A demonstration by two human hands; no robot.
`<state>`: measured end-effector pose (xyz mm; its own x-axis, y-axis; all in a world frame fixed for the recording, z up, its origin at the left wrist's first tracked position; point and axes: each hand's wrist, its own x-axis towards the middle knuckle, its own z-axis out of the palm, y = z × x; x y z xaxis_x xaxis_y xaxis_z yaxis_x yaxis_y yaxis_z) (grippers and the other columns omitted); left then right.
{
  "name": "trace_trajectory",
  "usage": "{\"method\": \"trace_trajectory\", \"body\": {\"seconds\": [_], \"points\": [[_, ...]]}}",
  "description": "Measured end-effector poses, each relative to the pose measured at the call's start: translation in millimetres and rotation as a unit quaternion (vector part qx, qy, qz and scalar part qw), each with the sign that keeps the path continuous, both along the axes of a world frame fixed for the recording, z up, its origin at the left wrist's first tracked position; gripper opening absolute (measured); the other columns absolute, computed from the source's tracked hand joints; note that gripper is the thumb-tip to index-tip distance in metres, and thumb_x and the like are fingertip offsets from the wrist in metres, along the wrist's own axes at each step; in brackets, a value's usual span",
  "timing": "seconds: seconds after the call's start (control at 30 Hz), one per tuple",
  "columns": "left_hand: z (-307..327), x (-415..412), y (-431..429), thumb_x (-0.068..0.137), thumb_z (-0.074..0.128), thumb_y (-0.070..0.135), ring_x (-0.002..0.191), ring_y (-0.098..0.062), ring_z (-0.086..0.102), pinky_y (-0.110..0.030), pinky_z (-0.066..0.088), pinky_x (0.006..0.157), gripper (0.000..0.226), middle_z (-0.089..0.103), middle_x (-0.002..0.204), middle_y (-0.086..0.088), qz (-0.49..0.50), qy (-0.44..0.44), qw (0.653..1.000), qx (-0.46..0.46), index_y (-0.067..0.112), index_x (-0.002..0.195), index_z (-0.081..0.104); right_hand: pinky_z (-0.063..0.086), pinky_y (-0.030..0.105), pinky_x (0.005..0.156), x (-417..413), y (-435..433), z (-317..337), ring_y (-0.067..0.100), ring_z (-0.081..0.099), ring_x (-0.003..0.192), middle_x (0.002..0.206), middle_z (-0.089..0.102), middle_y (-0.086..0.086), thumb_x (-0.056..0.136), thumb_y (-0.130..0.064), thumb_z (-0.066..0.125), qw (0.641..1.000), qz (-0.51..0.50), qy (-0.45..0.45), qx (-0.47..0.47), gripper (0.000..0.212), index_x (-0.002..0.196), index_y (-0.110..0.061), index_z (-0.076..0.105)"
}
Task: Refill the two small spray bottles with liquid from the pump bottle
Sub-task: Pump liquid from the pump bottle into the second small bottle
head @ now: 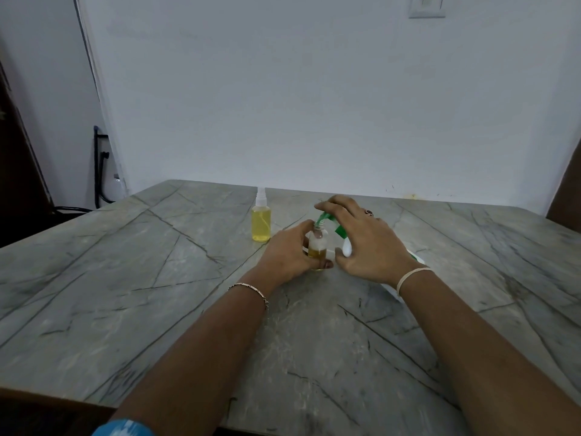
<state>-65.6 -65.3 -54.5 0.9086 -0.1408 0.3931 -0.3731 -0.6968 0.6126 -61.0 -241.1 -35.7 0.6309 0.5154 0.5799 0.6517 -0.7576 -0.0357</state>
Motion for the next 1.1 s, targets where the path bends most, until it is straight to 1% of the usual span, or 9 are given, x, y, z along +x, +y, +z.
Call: {"method": "trace_trajectory", "body": {"seconds": [0.07, 0.17, 0.27, 0.47, 0.57, 0.73, 0.87, 0.97, 1.1], "points": [[-0.6, 1.4, 0.7, 0.064, 0.086, 0.041, 0.089, -0.016, 0.065, -0.033, 0.055, 0.083, 0.065, 0.068, 0.109, 0.001, -0.001, -0.001, 1.0, 0.0, 0.023, 0.117, 0.054, 0.051, 0.045, 0.089, 0.8, 0.6, -1.0, 0.021, 0.055, 0.118, 0.15, 0.032, -0.009, 0.075, -0.029, 0.07, 1.0, 0.003, -0.008, -0.005, 0.079, 0.144, -0.034, 0.031], [-0.3, 1.1, 0.9, 0.065, 0.086, 0.04, 0.088, -0.016, 0.065, -0.033, 0.054, 0.084, 0.069, 0.065, 0.105, 0.004, 0.0, 0.005, 1.0, -0.001, 0.022, 0.123, 0.053, 0.049, 0.044, 0.088, 1.1, 2.0, -1.2, 0.019, 0.056, 0.114, 0.146, 0.036, -0.009, 0.076, -0.028, 0.069, 1.0, 0.004, -0.006, 0.006, 0.071, 0.139, -0.031, 0.036], [-0.5, 1.4, 0.6, 0.065, 0.086, 0.04, 0.085, -0.015, 0.066, -0.033, 0.055, 0.082, 0.068, 0.064, 0.1, 0.005, -0.001, 0.002, 1.0, 0.008, 0.022, 0.122, 0.053, 0.049, 0.043, 0.086, 1.4, 3.1, -0.7, 0.018, 0.057, 0.107, 0.138, 0.041, -0.009, 0.075, -0.025, 0.069, 1.0, 0.0, 0.002, 0.021, 0.065, 0.133, -0.029, 0.04], [-1.0, 3.4, 1.6, 0.064, 0.086, 0.04, 0.09, -0.018, 0.067, -0.037, 0.055, 0.085, 0.074, 0.068, 0.111, -0.001, -0.009, 0.011, 1.0, 0.0, 0.023, 0.127, 0.052, 0.05, 0.046, 0.088, 4.8, 6.6, 0.3, 0.01, 0.05, 0.097, 0.12, 0.048, -0.008, 0.074, -0.021, 0.071, 0.998, 0.0, 0.024, 0.058, 0.056, 0.121, -0.026, 0.041], [-0.2, 2.8, 2.1, 0.064, 0.087, 0.038, 0.09, -0.018, 0.067, -0.036, 0.055, 0.085, 0.07, 0.068, 0.11, -0.001, -0.011, 0.009, 1.0, -0.002, 0.024, 0.123, 0.054, 0.05, 0.044, 0.085, 5.4, 6.1, -0.7, 0.008, 0.048, 0.095, 0.121, 0.049, -0.009, 0.073, -0.022, 0.072, 0.997, 0.002, 0.027, 0.07, 0.057, 0.122, -0.027, 0.042], [-0.7, 3.0, 2.0, 0.063, 0.087, 0.038, 0.088, -0.018, 0.068, -0.035, 0.056, 0.082, 0.058, 0.069, 0.106, -0.001, -0.007, 0.007, 1.0, -0.01, 0.03, 0.108, 0.052, 0.051, 0.042, 0.084, 4.7, 4.6, -3.2, 0.012, 0.054, 0.101, 0.13, 0.048, -0.011, 0.072, -0.023, 0.072, 0.997, 0.011, 0.034, 0.07, 0.067, 0.129, -0.034, 0.04], [-0.5, 3.5, 2.3, 0.063, 0.087, 0.037, 0.089, -0.017, 0.068, -0.033, 0.056, 0.082, 0.059, 0.069, 0.107, -0.002, -0.012, 0.012, 1.0, -0.008, 0.026, 0.111, 0.054, 0.05, 0.044, 0.085, 4.5, 6.5, -1.4, 0.012, 0.053, 0.096, 0.12, 0.047, -0.011, 0.072, -0.022, 0.071, 0.997, 0.005, 0.039, 0.073, 0.061, 0.124, -0.029, 0.041], [-0.6, 3.9, 2.8, 0.062, 0.088, 0.037, 0.091, -0.017, 0.068, -0.037, 0.056, 0.086, 0.071, 0.069, 0.112, -0.002, -0.015, 0.017, 1.0, -0.009, 0.021, 0.123, 0.055, 0.05, 0.045, 0.087, 4.4, 8.4, 0.4, 0.01, 0.049, 0.092, 0.11, 0.042, -0.015, 0.072, -0.019, 0.071, 0.996, 0.003, 0.042, 0.083, 0.057, 0.12, -0.026, 0.041], [-0.4, 2.7, 2.4, 0.063, 0.088, 0.036, 0.092, -0.019, 0.068, -0.038, 0.056, 0.087, 0.071, 0.068, 0.113, -0.002, -0.014, 0.017, 1.0, -0.014, 0.02, 0.124, 0.054, 0.05, 0.042, 0.086, 3.7, 9.1, -0.2, 0.01, 0.05, 0.093, 0.112, 0.046, -0.013, 0.071, -0.02, 0.072, 0.995, 0.005, 0.038, 0.087, 0.058, 0.121, -0.027, 0.042]]}}
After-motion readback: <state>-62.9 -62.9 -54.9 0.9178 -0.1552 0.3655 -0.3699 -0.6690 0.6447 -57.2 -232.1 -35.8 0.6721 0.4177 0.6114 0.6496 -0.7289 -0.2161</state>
